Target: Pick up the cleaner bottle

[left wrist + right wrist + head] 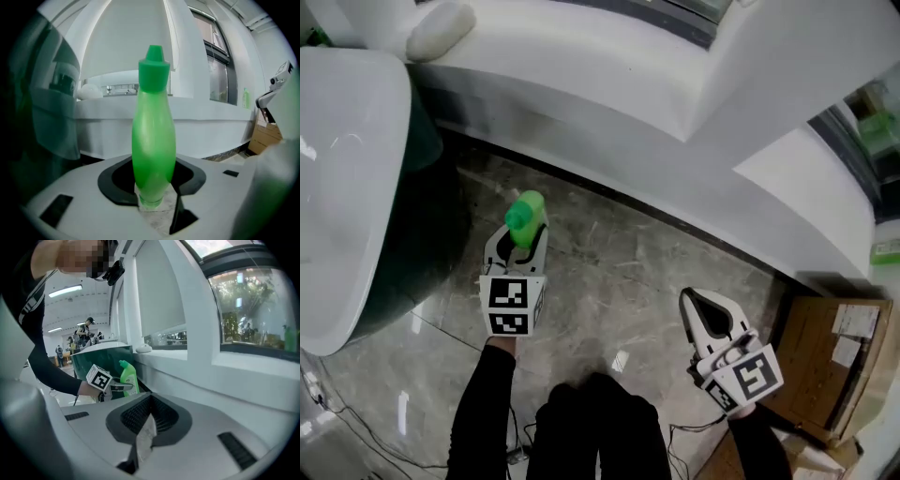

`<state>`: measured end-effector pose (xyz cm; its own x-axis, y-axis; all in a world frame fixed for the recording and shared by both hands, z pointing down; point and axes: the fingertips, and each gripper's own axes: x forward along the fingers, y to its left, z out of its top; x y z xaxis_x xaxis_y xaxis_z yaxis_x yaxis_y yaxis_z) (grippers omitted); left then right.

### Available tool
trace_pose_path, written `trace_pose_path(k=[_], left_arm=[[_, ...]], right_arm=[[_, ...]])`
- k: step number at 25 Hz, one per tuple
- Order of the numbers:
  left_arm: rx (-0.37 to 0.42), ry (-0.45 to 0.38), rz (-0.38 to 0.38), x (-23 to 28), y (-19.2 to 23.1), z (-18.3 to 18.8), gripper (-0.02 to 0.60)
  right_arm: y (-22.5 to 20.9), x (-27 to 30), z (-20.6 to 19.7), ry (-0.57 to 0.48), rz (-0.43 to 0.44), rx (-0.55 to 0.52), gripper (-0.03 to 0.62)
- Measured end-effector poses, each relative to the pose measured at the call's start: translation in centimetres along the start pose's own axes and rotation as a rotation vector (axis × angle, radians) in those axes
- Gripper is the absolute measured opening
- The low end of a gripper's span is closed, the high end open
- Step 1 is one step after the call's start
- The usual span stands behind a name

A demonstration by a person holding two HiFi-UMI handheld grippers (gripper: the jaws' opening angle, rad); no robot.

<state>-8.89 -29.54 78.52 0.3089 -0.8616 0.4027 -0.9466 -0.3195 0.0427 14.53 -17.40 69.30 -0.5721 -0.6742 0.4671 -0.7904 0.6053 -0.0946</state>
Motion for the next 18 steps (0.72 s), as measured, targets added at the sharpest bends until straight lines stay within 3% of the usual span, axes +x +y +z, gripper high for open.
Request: trace_pose_path(k=[11,18], left_arm=[[0.027,-0.049,-0.012,-8.0,-0.9,16.1,0.186],[0.029,-0.061,-0.015,-12.1,-1.6,23.0,0.186]], right_arm=[[2.2,-7.9,14.0,-0.052,-0.016,-0.007,0.003],[3.8,-11.7,20.1,-0.061,-0.009,0.003,0.002]])
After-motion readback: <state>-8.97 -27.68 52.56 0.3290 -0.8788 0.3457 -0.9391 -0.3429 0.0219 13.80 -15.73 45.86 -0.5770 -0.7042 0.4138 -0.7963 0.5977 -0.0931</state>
